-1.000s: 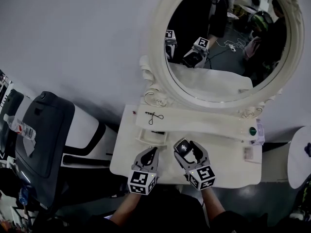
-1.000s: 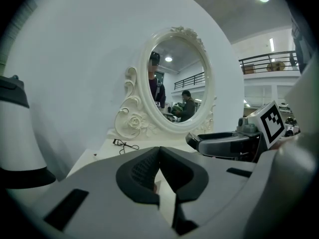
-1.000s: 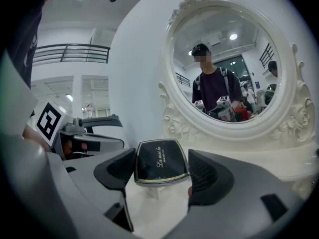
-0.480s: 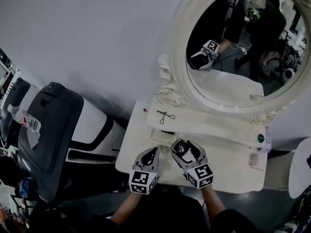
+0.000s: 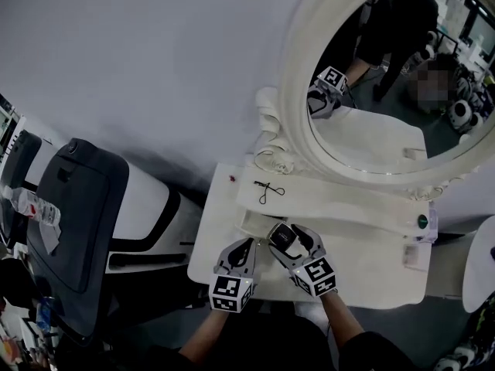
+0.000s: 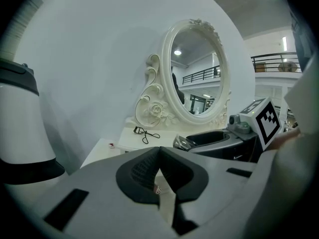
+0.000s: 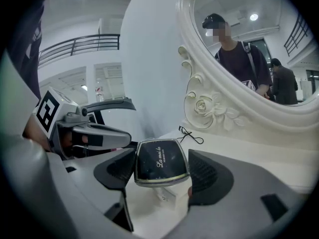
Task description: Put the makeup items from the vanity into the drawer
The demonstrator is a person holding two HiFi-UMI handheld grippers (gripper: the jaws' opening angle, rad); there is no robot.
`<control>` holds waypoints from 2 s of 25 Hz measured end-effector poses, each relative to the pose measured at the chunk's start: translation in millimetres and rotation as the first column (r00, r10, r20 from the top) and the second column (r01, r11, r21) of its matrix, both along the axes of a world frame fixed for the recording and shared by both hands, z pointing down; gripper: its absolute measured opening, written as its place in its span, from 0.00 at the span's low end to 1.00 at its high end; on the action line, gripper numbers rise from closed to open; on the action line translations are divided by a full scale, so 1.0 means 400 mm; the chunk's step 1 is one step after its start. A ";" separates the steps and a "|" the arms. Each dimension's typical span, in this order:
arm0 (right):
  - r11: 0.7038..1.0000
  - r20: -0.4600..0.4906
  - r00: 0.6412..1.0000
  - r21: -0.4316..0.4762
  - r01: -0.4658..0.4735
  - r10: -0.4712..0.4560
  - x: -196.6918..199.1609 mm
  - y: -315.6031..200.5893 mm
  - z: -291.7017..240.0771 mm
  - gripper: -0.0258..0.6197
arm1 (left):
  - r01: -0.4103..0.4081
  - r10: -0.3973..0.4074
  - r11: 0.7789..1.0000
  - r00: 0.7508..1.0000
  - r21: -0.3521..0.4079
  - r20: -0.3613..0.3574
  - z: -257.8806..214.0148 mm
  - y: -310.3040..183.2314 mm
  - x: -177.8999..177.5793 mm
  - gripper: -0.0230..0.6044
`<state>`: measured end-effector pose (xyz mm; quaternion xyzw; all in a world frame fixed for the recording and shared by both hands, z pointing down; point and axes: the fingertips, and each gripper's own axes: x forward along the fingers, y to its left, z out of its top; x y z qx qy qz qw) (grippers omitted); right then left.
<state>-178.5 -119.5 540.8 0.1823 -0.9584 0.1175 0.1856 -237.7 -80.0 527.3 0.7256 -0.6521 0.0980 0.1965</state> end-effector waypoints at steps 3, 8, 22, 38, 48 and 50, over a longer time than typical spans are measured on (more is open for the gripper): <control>0.999 -0.027 0.999 -0.029 0.032 -0.033 -0.034 -0.013 0.032 0.59 | -0.007 0.007 1.000 1.000 -0.014 -0.007 0.020 -0.013 -0.014 0.06; 0.992 -0.066 0.993 -0.093 0.087 -0.094 -0.082 -0.022 0.083 0.59 | -0.006 0.005 0.999 1.000 -0.038 -0.025 0.047 -0.022 -0.040 0.06; 0.979 -0.148 0.979 -0.165 0.117 -0.142 -0.142 -0.022 0.147 0.59 | 0.007 -0.010 0.998 0.999 -0.062 -0.047 0.077 -0.017 -0.093 0.06; 0.986 -0.123 0.987 -0.147 0.082 -0.100 -0.132 -0.036 0.139 0.59 | 0.001 -0.004 0.998 0.999 -0.061 -0.054 0.078 -0.022 -0.088 0.06; 0.993 -0.053 0.998 -0.113 0.019 -0.025 -0.072 -0.036 0.084 0.54 | -0.013 0.011 0.999 0.999 -0.033 -0.051 0.049 -0.032 -0.059 0.06; 0.996 -0.026 1.000 -0.088 -0.017 0.015 -0.050 -0.037 0.062 0.42 | -0.021 0.020 1.000 0.999 -0.020 -0.047 0.034 -0.036 -0.048 0.06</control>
